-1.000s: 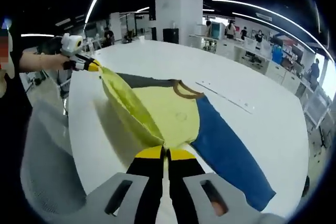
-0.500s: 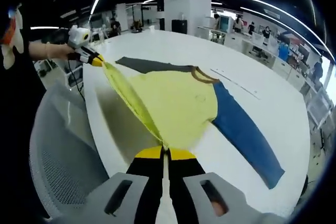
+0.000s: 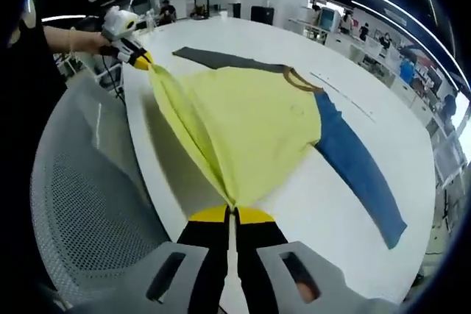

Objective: Fold the garment on the visible template until the final outline fits inside the template.

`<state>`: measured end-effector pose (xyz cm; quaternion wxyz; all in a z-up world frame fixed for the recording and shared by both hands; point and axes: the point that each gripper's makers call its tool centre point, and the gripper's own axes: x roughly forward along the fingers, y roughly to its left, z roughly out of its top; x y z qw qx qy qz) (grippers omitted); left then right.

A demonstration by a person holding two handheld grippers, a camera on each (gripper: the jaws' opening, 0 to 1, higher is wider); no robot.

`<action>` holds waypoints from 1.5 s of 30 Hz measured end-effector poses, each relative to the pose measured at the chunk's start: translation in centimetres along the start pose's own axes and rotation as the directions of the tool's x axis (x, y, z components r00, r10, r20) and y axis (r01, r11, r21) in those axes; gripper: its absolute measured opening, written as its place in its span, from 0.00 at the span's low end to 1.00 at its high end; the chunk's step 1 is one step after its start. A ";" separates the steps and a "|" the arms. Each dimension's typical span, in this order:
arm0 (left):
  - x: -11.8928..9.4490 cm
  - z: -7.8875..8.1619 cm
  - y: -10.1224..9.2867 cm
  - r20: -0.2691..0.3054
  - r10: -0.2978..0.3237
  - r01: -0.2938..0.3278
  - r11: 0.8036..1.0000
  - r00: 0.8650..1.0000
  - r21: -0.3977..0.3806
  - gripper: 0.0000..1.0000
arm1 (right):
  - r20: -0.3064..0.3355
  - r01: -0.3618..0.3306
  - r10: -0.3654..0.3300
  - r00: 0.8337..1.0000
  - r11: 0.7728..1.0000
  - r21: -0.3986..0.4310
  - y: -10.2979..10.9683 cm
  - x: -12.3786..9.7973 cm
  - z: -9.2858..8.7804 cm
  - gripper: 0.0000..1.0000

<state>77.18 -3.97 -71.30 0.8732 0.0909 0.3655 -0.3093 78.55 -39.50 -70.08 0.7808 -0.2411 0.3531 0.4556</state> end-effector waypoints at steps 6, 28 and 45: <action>0.5 -1.8 -0.8 -0.039 -0.021 0.020 1.000 0.999 -0.019 0.00 | -0.048 -0.030 0.028 0.998 0.999 -0.038 0.8 0.8 -1.3 0.03; 1.8 -5.5 -2.2 -0.119 -0.052 0.047 0.998 0.991 -0.047 0.00 | -0.121 -0.074 0.068 0.990 0.996 -0.043 2.5 2.9 -4.8 0.03; 2.0 -6.3 -2.9 -0.135 -0.070 0.061 0.996 0.988 -0.068 0.00 | -0.153 -0.082 0.072 0.986 0.995 -0.062 3.5 3.1 -6.1 0.03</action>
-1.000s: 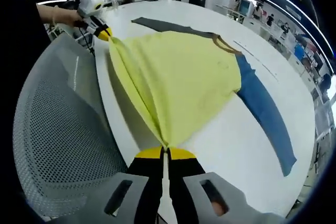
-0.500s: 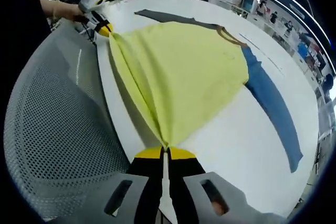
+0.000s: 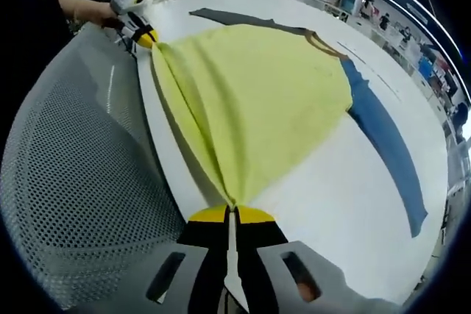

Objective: Fold the garment on the visible template until the final outline fits inside the template.

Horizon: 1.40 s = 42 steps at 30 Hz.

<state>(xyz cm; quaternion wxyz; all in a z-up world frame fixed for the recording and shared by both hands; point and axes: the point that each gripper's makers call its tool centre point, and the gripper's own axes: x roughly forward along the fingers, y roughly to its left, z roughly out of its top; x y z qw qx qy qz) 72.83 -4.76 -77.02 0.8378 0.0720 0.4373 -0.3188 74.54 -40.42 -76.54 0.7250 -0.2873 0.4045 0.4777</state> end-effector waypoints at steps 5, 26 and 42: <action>-0.1 -0.3 -0.1 -0.003 -0.005 0.005 1.000 1.000 -0.011 0.00 | -0.018 -0.004 0.004 1.000 1.000 -0.001 0.2 0.0 -0.6 0.01; -0.5 -1.5 -0.3 -0.024 -0.006 0.005 1.000 1.000 -0.025 0.00 | -0.022 -0.007 0.008 1.000 0.999 0.047 1.2 -0.5 -1.7 0.01; -2.7 -0.1 1.0 0.015 0.030 -0.029 0.996 0.999 -0.084 0.00 | 0.082 0.050 -0.054 0.995 0.997 0.054 -1.1 -0.8 3.4 0.01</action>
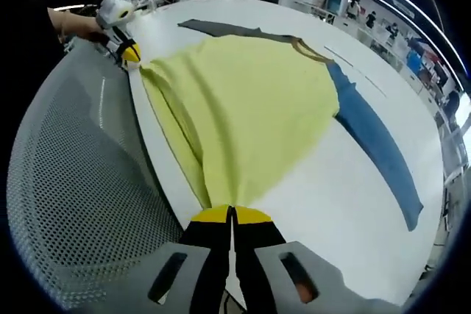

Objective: Fold the garment on the visible template until the final outline fits inside the template.

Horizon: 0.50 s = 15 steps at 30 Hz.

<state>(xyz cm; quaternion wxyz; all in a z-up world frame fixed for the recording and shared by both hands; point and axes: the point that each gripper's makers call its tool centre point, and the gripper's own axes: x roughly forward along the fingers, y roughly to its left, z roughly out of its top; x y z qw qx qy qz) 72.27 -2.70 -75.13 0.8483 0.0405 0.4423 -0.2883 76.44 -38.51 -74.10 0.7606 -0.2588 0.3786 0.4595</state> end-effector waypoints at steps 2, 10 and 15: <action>0.2 1.3 0.1 0.024 -0.001 0.001 1.000 1.000 -0.006 0.00 | 0.007 -0.007 0.007 1.000 1.000 -0.001 -0.2 0.6 0.7 0.01; 2.5 4.5 -2.0 0.078 -0.061 0.064 0.997 0.995 -0.041 0.03 | -0.001 -0.068 0.068 0.998 0.996 -0.055 1.0 3.8 2.4 0.01; 3.9 4.1 -3.6 0.043 -0.101 0.102 0.994 0.994 -0.030 0.10 | -0.042 -0.129 0.127 0.991 0.990 -0.060 2.7 4.7 1.3 0.01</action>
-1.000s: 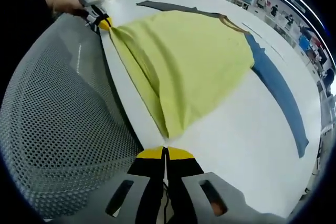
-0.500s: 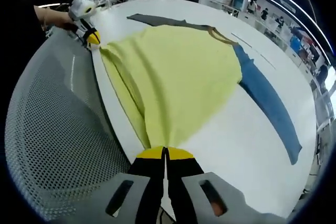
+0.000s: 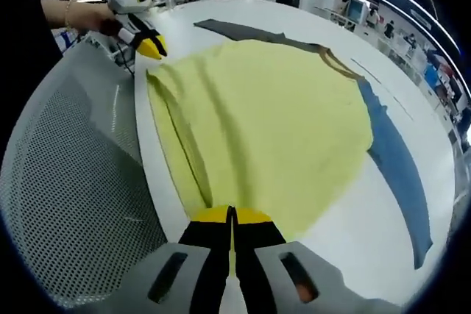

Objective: Fold the garment on the visible template until the final outline fits inside the template.

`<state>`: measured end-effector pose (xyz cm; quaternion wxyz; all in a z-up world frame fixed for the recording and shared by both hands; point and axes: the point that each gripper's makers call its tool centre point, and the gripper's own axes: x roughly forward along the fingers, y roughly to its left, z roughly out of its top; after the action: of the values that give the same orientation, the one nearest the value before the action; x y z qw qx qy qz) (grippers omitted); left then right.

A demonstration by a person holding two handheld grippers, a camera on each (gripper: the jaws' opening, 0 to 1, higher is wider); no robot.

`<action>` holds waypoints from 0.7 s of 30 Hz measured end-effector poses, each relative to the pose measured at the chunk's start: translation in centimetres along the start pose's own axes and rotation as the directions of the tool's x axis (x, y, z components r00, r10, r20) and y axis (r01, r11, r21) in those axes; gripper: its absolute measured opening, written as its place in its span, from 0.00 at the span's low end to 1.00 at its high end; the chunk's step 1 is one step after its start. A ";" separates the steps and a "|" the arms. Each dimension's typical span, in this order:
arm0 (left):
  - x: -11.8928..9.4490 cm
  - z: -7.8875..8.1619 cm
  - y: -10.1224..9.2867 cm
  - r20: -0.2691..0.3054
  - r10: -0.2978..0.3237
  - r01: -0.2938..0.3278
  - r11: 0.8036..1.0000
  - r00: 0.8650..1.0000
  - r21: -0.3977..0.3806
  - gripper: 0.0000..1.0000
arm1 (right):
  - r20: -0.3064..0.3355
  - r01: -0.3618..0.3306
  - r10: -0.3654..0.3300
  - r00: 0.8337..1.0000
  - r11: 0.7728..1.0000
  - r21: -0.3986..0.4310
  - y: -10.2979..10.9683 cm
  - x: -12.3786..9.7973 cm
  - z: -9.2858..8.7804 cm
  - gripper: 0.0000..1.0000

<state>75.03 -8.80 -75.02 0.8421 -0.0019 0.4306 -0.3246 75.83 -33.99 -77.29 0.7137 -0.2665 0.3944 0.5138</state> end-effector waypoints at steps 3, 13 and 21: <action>0.5 -0.9 -0.7 -0.038 -0.024 0.024 1.000 0.999 0.015 0.13 | -0.008 -0.038 0.038 0.999 0.999 -0.021 1.3 0.0 -0.3 0.01; 0.1 -2.5 -1.1 -0.069 -0.033 0.034 0.999 0.997 0.005 0.13 | 0.021 -0.033 0.032 0.999 0.999 0.035 2.2 -0.8 -0.6 0.01; -1.2 -1.6 -1.1 -0.038 -0.024 0.024 1.000 0.999 -0.009 0.20 | 0.106 0.046 -0.054 0.993 0.995 0.084 0.8 -3.0 1.5 0.01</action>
<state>72.81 -8.56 -74.82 0.8297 -0.0046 0.4481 -0.3328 75.02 -34.13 -73.92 0.7568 -0.2190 0.3691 0.4930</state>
